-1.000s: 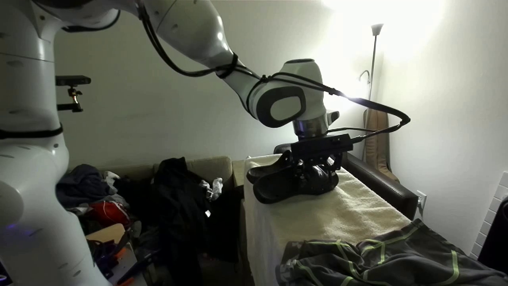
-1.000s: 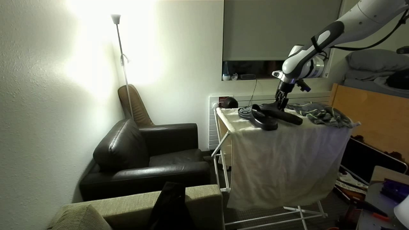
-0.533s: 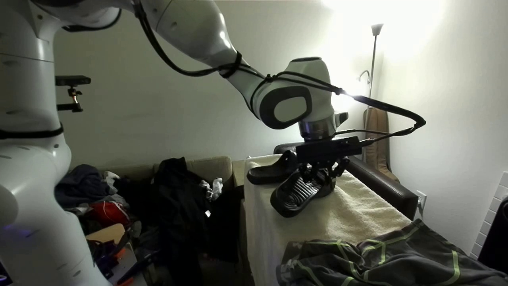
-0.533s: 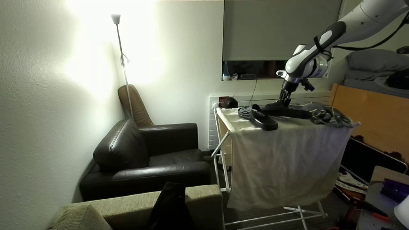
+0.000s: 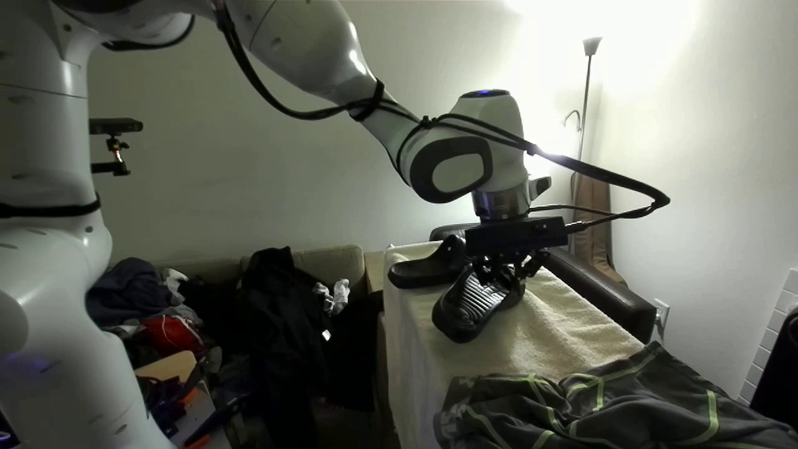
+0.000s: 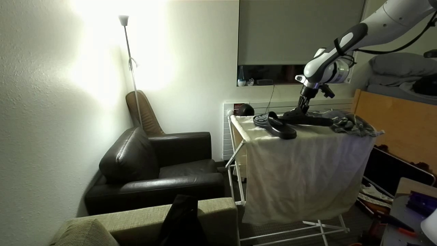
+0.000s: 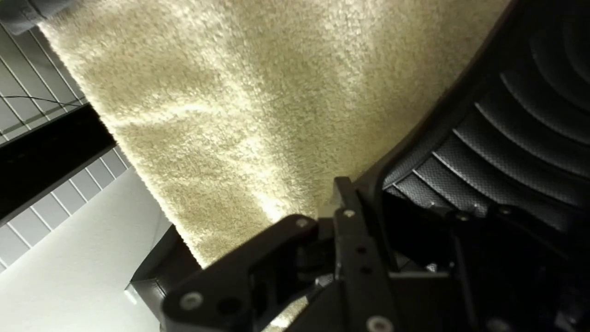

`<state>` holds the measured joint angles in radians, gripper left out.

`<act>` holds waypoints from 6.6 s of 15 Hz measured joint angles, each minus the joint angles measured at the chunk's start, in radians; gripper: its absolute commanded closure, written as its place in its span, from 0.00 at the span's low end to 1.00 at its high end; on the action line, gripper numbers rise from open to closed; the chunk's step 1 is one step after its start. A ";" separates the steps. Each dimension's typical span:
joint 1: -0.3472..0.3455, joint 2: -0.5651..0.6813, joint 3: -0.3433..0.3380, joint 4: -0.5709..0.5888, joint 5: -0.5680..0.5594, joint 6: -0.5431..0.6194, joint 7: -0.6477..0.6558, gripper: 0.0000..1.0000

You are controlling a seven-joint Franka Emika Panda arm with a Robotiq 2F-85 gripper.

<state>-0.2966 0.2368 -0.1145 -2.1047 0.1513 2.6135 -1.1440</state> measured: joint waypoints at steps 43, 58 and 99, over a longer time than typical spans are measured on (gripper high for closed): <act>0.176 -0.175 0.026 0.022 0.462 -0.593 0.379 0.95; 0.238 -0.161 0.084 0.021 0.428 -0.751 0.378 0.95; 0.331 -0.050 0.215 0.054 0.199 -0.634 0.372 0.97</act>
<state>0.0341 0.1864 0.1005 -2.0502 0.3505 1.9791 -0.7721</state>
